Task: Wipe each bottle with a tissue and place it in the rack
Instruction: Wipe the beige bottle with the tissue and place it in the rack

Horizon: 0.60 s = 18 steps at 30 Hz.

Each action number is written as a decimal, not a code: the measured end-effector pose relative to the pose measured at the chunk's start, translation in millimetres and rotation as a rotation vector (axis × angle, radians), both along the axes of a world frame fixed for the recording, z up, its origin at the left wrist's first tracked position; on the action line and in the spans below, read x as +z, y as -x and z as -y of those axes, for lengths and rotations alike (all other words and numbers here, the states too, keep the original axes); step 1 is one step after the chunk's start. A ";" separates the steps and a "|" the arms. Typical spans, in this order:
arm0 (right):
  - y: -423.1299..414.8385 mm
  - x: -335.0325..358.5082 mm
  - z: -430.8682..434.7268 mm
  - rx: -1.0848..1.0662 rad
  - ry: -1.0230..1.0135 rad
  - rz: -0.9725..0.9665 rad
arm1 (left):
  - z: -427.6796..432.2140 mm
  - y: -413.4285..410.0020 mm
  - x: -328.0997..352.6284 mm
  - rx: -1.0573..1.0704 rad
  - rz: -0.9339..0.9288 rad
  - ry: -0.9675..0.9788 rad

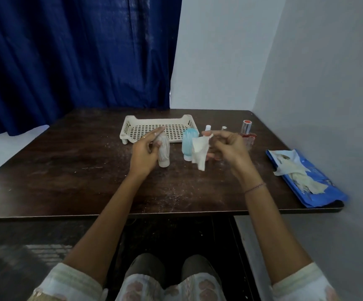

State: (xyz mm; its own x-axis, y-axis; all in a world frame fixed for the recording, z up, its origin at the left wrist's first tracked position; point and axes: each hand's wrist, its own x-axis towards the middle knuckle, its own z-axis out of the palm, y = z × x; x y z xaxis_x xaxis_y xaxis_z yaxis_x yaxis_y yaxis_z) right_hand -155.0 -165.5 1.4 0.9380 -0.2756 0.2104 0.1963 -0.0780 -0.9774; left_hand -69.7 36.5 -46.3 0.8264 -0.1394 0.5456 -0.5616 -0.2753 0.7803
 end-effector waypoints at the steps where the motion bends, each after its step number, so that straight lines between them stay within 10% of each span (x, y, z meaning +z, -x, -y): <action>1: -2.9 -3.2 -6.7 0.010 -0.006 -0.005 | -1.1 2.6 0.4 -0.007 -0.009 0.017; 18: -37.4 -34.4 -71.6 -0.087 0.162 0.135 | -10.4 12.1 -30.1 -0.101 -0.079 0.213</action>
